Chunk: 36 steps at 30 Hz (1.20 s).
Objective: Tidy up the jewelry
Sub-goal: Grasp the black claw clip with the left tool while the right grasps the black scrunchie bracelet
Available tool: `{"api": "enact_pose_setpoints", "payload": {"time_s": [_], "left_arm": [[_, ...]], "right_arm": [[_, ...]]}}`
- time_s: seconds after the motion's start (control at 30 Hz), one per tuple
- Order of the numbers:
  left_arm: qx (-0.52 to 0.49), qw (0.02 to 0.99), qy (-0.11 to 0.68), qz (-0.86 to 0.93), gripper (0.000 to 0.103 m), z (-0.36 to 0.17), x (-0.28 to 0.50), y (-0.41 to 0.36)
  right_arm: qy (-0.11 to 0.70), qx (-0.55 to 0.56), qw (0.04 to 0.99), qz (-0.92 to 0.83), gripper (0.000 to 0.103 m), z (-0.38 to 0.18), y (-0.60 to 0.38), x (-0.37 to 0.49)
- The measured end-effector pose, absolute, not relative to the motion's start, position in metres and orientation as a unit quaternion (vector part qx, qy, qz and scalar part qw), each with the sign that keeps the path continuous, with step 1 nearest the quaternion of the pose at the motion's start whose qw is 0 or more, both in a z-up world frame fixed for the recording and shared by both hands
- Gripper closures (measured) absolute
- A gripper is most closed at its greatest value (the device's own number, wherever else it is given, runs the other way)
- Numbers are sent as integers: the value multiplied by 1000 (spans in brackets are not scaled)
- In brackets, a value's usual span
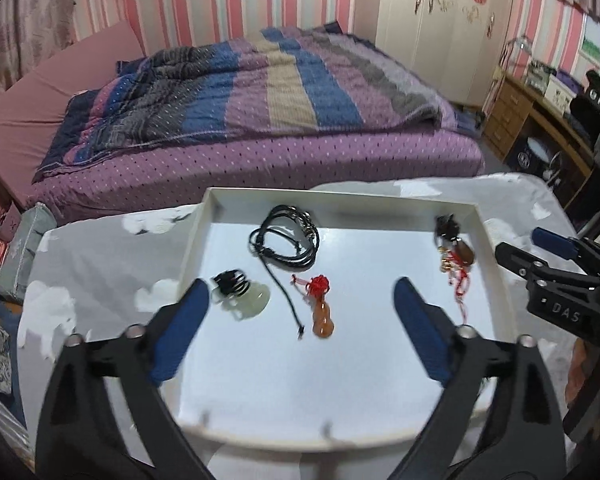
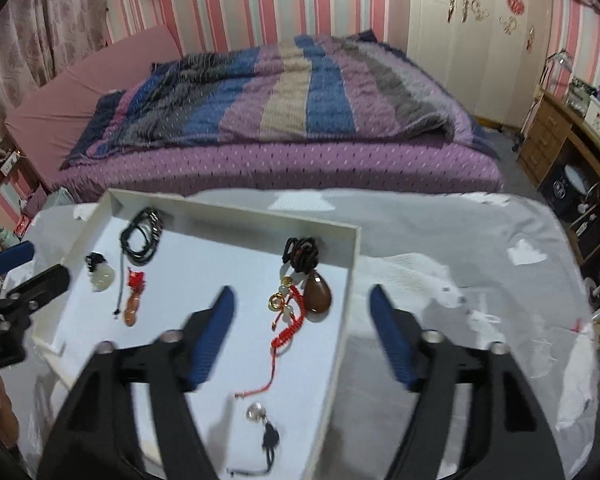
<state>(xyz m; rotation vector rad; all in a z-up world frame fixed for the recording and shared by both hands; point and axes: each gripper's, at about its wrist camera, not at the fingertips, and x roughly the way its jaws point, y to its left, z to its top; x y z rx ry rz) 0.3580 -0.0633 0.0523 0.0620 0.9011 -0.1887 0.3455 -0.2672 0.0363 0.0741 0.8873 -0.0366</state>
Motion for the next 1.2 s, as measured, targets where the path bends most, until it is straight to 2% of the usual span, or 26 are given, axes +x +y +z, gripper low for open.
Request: {"api": "enact_pose_setpoints", "payload": {"time_s": [0.03, 0.1, 0.47, 0.8, 1.2], "left_arm": [[27, 896, 434, -91, 5, 57, 352, -61], [18, 898, 431, -91, 5, 64, 334, -50], [12, 902, 427, -61, 3, 59, 220, 0], [28, 906, 422, -30, 3, 23, 118, 22], [21, 894, 444, -48, 3, -5, 63, 7]], "right_arm": [[419, 35, 907, -23, 17, 44, -269, 335], [407, 37, 912, -30, 13, 53, -272, 317], [382, 29, 923, -28, 9, 68, -271, 199], [377, -9, 926, -24, 9, 23, -235, 115], [400, -16, 916, -28, 9, -12, -219, 66]]}}
